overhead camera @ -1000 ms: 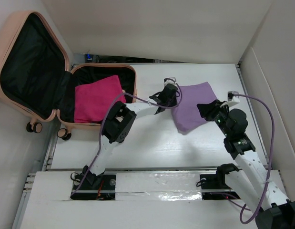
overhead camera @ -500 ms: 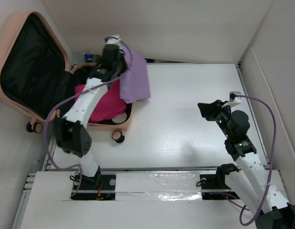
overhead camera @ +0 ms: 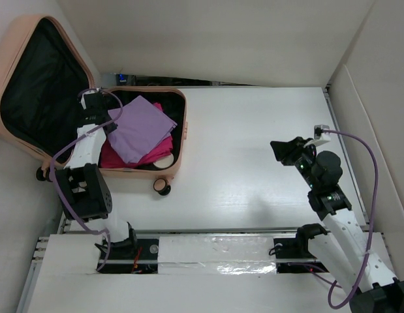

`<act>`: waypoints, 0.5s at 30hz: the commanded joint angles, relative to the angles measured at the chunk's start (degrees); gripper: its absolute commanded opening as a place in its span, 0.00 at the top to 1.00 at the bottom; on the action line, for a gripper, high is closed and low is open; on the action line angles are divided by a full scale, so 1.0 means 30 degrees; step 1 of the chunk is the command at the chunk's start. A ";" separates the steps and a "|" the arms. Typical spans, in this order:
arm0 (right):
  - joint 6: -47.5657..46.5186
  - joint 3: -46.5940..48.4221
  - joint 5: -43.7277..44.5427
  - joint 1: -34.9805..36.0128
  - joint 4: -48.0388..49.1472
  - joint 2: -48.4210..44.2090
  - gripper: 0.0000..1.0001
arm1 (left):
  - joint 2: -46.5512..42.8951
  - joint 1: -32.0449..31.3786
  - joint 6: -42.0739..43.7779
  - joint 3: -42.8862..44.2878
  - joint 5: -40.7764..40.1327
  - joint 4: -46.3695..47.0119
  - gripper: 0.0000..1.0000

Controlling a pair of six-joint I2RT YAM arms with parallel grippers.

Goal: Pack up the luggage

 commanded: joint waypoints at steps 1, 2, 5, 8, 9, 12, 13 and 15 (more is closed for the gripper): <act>-0.0333 0.0102 -0.0559 -0.0106 0.0612 -0.0421 0.60 | 0.0140 0.0072 -0.0072 -0.0019 -0.2265 0.0247 0.76; -0.0333 0.0102 -0.0560 -0.0106 0.0612 -0.0450 0.60 | 0.0055 0.0072 -0.0337 -0.0194 -0.2617 0.0012 0.72; -0.0304 0.0131 -0.0707 -0.0106 0.0612 -0.0392 0.60 | -0.1873 0.0072 -0.0982 -0.1102 -0.2095 0.0535 0.62; -0.0391 0.0131 -0.0998 -0.0106 0.0670 -0.0246 0.71 | -0.4364 0.0072 -0.1102 -0.1251 -0.2208 0.0655 0.60; -0.0479 0.0160 -0.1174 -0.0106 0.0758 -0.0216 0.77 | -0.4921 -0.0102 -0.1014 -0.1135 -0.2558 0.0538 0.60; -0.0655 0.0190 -0.1906 -0.0106 0.0847 0.0222 1.00 | -0.6768 -0.0104 -0.0721 -0.0724 -0.5016 -0.0164 0.63; -0.0742 0.0306 -0.2227 -0.0106 0.0818 0.0339 1.00 | -0.7555 0.0070 -0.0691 -0.0694 -0.5719 -0.0340 0.65; -0.0918 0.0395 -0.2608 -0.0106 0.0847 0.0633 1.00 | -0.8379 0.0072 -0.0662 -0.0927 -0.8616 -0.0634 0.87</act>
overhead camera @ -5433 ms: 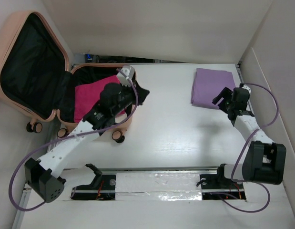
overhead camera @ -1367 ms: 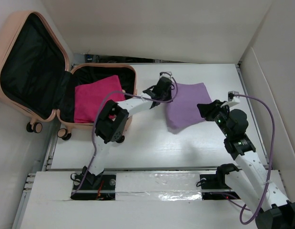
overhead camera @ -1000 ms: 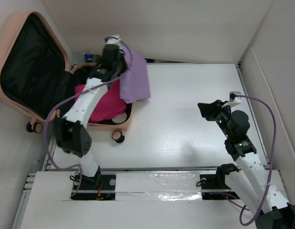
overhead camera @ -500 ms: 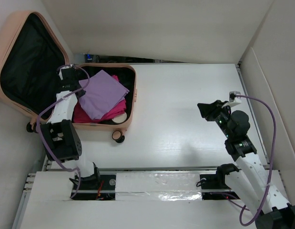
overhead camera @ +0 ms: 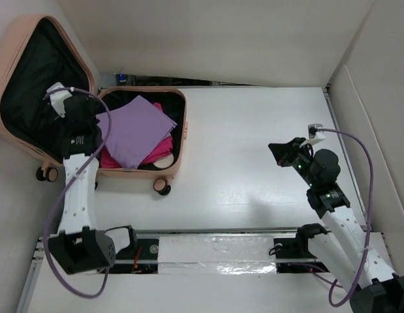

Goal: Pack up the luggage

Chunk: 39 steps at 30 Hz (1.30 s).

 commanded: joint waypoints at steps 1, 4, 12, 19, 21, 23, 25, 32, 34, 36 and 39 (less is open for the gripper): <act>-0.0598 0.0424 -0.1349 -0.0106 0.0832 0.0320 1.00 | -0.1939 0.0167 -0.0005 0.0267 -0.5189 -0.0401 1.00; -0.0687 0.0424 -0.1293 -0.0106 0.0861 0.0380 1.00 | -0.2678 0.0926 -0.1433 -0.0291 -0.8797 -0.1392 1.00; -0.0979 0.0716 -0.2669 -0.0106 0.0922 0.1462 0.95 | -0.2357 0.3327 -0.3230 -0.0613 -1.2176 -0.3713 0.46; -0.1068 0.0747 -0.2611 0.0070 0.0950 0.1434 0.91 | -0.0750 0.4796 -0.1822 -0.0616 -1.1181 -0.2013 0.45; -0.1068 0.0747 -0.2582 0.0273 0.1036 0.1522 0.91 | -0.0134 0.4796 -0.1648 0.0437 -1.0796 -0.2042 0.53; -0.1155 0.0834 -0.2582 0.0480 0.1008 0.1609 0.91 | 0.0833 0.4796 -0.1269 0.1897 -1.0593 -0.2043 0.55; -0.1301 0.0922 -0.2059 0.1034 0.0861 0.1785 0.91 | 0.1651 0.4796 -0.1469 0.2956 -1.0475 -0.2538 0.59; -0.1799 0.1332 -0.0650 0.2266 0.0510 0.2430 0.91 | 0.1950 0.4796 -0.1704 0.3517 -0.9393 -0.2277 0.69; -0.1917 0.1420 -0.0153 0.2560 0.0451 0.2634 0.91 | 0.1921 0.4796 -0.1793 0.3693 -0.9273 -0.2423 0.63; -0.2004 0.1508 0.0083 0.3056 0.0422 0.2810 0.91 | 0.1950 0.4156 -0.1823 0.3985 -0.8835 -0.2540 0.54; -0.2063 0.1654 0.0434 0.3525 0.0248 0.3104 0.90 | 0.1570 0.2954 -0.1474 0.3461 -0.8863 -0.1813 0.53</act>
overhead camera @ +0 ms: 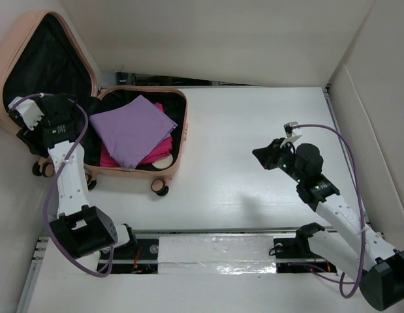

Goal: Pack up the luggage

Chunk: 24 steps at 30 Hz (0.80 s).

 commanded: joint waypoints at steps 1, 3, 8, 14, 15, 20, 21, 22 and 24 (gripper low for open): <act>-0.0664 0.1093 0.0988 0.0525 0.0261 0.0161 0.90 | -0.0833 -0.1906 -0.0066 0.0495 0.0908 0.3224 0.56; -0.0666 0.1065 0.1370 0.0730 0.0319 0.0336 0.90 | -0.1392 -0.2119 0.0198 -0.0122 0.0759 0.4161 0.59; -0.0783 0.1299 0.1808 0.1344 0.0173 0.0600 0.90 | -0.1657 -0.2322 -0.0153 -0.0061 0.0351 0.3228 0.62; -0.0841 0.1328 0.2192 0.1551 0.0231 0.1010 0.89 | -0.1336 -0.2324 0.0406 0.0054 -0.1962 0.3434 0.45; -0.0870 0.1445 0.2220 0.1551 0.0057 0.1069 0.89 | -0.1365 -0.2324 0.0318 -0.0150 -0.2023 0.3463 0.45; -0.0987 0.1475 0.2601 0.1756 -0.0062 0.0982 0.89 | -0.1396 -0.1240 -0.0536 -0.0854 -0.1318 0.3228 0.42; -0.0988 0.1446 0.2630 0.1756 -0.0062 0.0923 0.89 | -0.1250 -0.1240 0.0395 -0.0855 -0.1784 0.3721 0.42; -0.0959 0.1446 0.2660 0.1756 -0.0004 0.0923 0.89 | -0.0900 -0.1240 0.0607 -0.0739 -0.2050 0.3755 0.42; -0.0958 0.1446 0.2631 0.1756 -0.0003 0.0952 0.89 | -0.0780 -0.1240 0.1077 -0.0738 -0.2141 0.4221 0.43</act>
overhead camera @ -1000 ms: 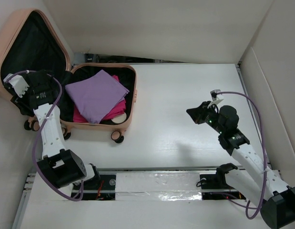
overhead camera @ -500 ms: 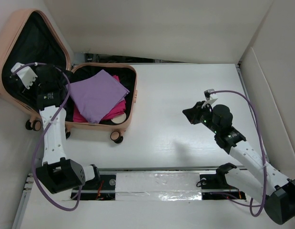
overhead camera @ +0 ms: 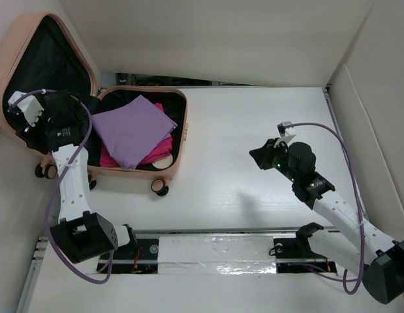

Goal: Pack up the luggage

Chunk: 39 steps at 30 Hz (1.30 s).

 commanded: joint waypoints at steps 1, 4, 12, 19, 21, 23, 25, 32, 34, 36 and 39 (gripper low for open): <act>-0.0405 0.0907 0.0430 0.0211 0.0390 -0.0134 0.89 | 0.0342 0.0006 0.0968 -0.0126 -0.0851 0.1077 0.44; -0.0492 0.1024 0.0460 0.0385 0.0273 0.0042 0.89 | 0.0549 0.1086 0.0331 0.0049 0.0520 0.0756 0.46; -0.0551 0.1111 0.0664 0.0766 0.0362 0.0656 0.89 | 0.1428 0.1239 0.0295 0.1369 0.2401 0.0608 0.93; -0.0495 0.1376 0.1573 0.1147 0.0213 0.1243 0.89 | -0.0881 -0.5068 0.2548 -0.2436 0.1849 0.3330 1.00; -0.0434 0.1346 0.1544 0.1149 0.0390 0.1652 0.89 | -0.1674 -0.8151 0.3484 -0.3899 0.0154 0.4322 1.00; -0.0434 0.1375 0.1602 0.1149 0.0565 0.2091 0.89 | -0.3283 -1.2709 0.4513 -0.5855 -0.1460 0.5204 1.00; -0.0317 0.1463 0.1690 0.1149 0.0742 0.2881 0.89 | -0.4919 -1.4925 0.4050 -0.6801 -0.0884 0.5328 1.00; -0.0316 0.1756 0.1983 0.1354 0.0888 0.4670 0.73 | -0.8410 -1.6781 0.1701 -0.9469 0.7868 0.2808 0.71; -0.0258 0.1902 0.1925 0.1354 0.0947 0.4963 0.66 | -1.0278 -1.6781 0.1089 -0.9472 0.8463 0.1988 0.49; -0.0258 0.1961 0.1837 0.1354 0.1034 0.5402 0.60 | -1.1487 -1.6781 0.1698 -0.9443 1.0801 0.2189 0.36; -0.0200 0.2020 0.1895 0.1530 0.1152 0.5842 0.60 | -1.2662 -1.6781 0.2520 -0.8683 1.4405 0.2016 0.37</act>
